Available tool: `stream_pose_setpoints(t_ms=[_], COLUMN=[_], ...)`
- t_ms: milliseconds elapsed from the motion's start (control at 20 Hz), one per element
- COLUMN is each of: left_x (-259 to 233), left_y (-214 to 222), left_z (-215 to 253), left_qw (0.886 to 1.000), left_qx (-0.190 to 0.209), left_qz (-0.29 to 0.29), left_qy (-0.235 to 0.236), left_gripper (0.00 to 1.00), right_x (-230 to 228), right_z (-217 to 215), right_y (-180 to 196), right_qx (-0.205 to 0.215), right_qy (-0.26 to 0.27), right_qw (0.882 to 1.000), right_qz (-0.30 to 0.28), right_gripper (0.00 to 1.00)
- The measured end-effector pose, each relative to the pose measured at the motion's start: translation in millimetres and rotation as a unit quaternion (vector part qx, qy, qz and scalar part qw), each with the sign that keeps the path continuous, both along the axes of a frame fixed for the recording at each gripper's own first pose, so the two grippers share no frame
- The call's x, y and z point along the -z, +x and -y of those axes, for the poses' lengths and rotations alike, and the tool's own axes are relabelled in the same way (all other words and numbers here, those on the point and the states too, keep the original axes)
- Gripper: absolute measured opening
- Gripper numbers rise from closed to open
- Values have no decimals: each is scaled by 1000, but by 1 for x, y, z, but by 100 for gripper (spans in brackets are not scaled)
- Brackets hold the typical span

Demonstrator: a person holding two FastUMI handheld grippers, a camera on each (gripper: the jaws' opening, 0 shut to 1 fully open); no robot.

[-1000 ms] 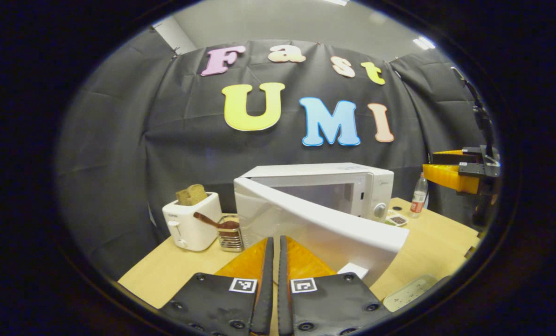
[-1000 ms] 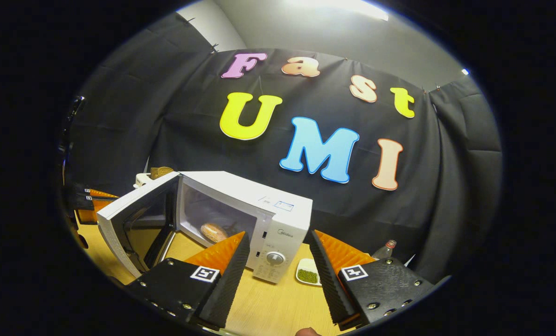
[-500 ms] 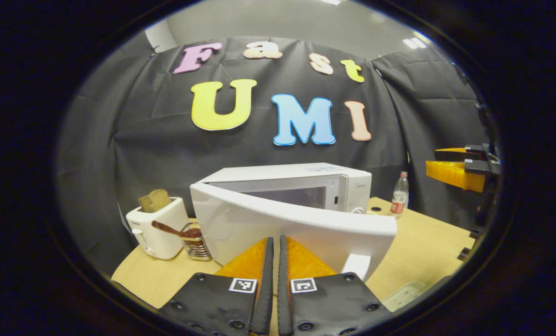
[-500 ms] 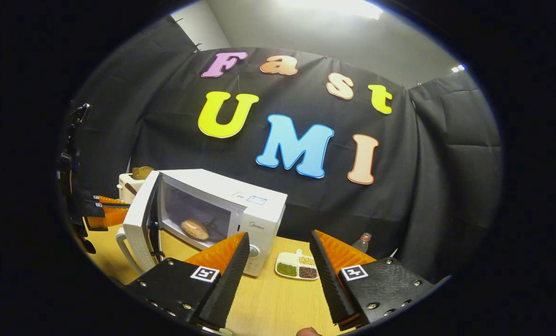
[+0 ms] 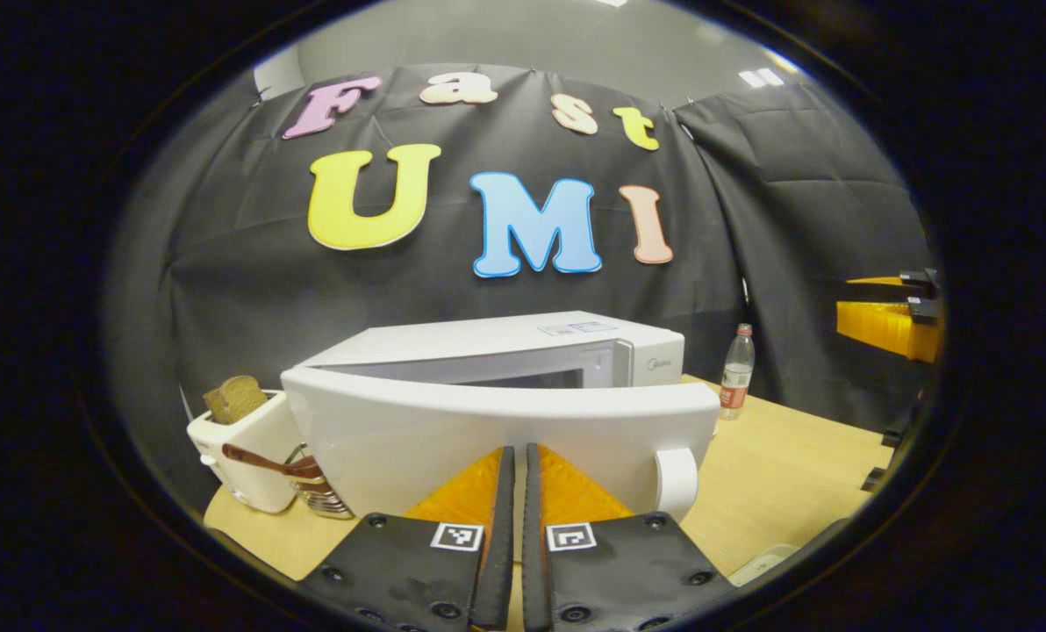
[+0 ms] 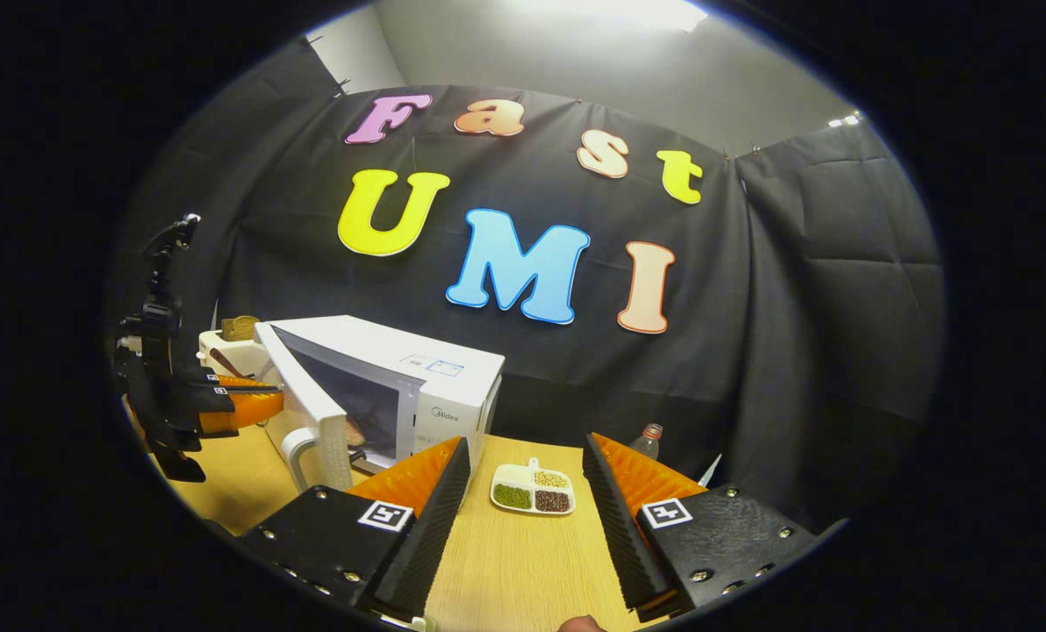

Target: Open the microwave oven with the left hand, put the food in, and close the microwave oven.

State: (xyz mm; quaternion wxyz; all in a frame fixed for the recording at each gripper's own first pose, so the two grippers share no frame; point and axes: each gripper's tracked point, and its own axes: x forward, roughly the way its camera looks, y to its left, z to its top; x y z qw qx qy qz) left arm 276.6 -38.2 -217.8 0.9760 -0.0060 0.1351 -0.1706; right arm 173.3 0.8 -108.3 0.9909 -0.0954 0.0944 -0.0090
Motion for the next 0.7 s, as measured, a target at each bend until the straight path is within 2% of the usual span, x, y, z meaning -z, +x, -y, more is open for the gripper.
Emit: stream_pose_setpoints(t_ms=[450,700], left_x=[18,20], left_y=[49,69], left_z=[24,29], left_qw=[1000,1000], left_qx=[18,14], left_qz=[0,1], left_qy=[0,-5], left_gripper=[5,7], right_x=[-4,4], right_z=[20,20], right_y=[-10,-13], right_qx=[36,44], right_qy=[-9,-15], right_qw=[999,999], right_qz=[-5,-4], right_gripper=[80,80])
